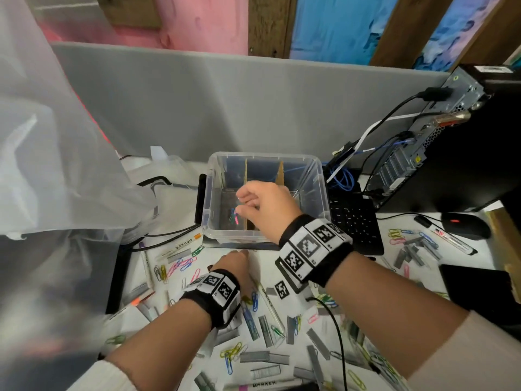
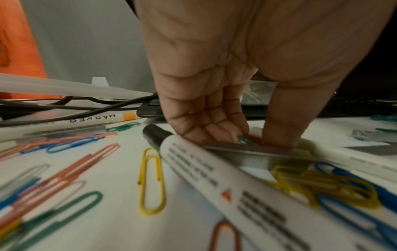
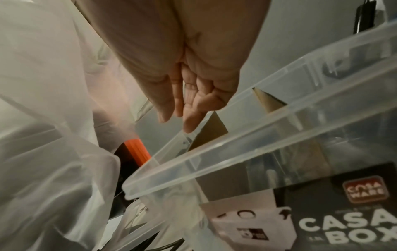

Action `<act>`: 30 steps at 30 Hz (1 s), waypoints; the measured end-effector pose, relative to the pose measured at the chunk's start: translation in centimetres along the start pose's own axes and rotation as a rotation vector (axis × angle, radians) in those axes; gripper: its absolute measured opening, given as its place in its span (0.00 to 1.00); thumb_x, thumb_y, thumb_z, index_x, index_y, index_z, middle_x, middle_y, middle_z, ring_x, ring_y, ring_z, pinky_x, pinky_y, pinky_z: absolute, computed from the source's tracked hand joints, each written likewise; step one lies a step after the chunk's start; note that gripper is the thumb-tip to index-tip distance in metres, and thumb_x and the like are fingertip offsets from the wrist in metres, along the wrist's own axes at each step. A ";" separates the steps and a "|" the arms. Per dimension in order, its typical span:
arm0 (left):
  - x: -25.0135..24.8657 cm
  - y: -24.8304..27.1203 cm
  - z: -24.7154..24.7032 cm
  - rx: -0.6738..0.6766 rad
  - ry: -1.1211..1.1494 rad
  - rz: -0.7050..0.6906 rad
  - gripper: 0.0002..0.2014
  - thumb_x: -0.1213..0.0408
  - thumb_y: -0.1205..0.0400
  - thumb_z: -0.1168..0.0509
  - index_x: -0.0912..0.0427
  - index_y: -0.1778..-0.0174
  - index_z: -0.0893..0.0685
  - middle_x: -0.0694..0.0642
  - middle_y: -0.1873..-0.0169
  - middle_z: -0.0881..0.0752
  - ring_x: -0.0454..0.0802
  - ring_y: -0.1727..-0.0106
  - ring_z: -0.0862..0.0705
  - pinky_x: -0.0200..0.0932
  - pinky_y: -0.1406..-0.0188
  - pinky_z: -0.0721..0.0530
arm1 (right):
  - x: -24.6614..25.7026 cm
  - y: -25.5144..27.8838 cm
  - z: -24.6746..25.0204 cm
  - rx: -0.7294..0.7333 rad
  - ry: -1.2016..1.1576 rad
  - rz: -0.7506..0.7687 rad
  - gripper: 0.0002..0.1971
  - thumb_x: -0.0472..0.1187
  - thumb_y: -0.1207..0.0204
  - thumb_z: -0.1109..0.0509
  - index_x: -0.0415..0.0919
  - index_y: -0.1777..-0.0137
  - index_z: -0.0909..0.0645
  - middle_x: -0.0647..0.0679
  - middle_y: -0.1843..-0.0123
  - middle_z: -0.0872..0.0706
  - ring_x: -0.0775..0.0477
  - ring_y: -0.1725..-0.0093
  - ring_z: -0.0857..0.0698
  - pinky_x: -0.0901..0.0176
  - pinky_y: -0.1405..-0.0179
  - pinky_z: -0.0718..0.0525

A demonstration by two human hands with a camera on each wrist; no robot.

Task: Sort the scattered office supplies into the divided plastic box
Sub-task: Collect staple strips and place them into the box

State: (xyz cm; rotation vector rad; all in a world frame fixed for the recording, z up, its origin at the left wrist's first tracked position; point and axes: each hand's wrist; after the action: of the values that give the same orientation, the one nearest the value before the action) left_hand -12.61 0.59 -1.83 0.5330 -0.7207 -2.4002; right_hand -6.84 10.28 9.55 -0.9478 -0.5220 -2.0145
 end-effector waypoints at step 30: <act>4.1 1.5 0.1 -0.141 0.250 -0.184 0.11 0.64 0.25 0.28 0.48 0.68 0.23 0.47 0.63 0.14 0.46 0.58 0.17 0.38 0.55 0.18 | -8.2 7.8 -6.6 0.509 0.592 -0.035 0.20 0.46 0.25 0.30 0.43 0.35 0.23 0.47 0.36 0.28 0.43 0.34 0.31 0.47 0.34 0.27</act>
State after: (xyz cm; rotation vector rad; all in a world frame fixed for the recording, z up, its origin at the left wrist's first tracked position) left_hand -15.14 -2.98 -1.67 0.8535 -0.4055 -2.4683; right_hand -0.24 5.78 -0.78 -0.0261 -0.6653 -1.9292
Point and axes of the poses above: each hand's wrist, its own y-axis away from the middle knuckle, its own z-axis out of the back of the hand, x = y × z
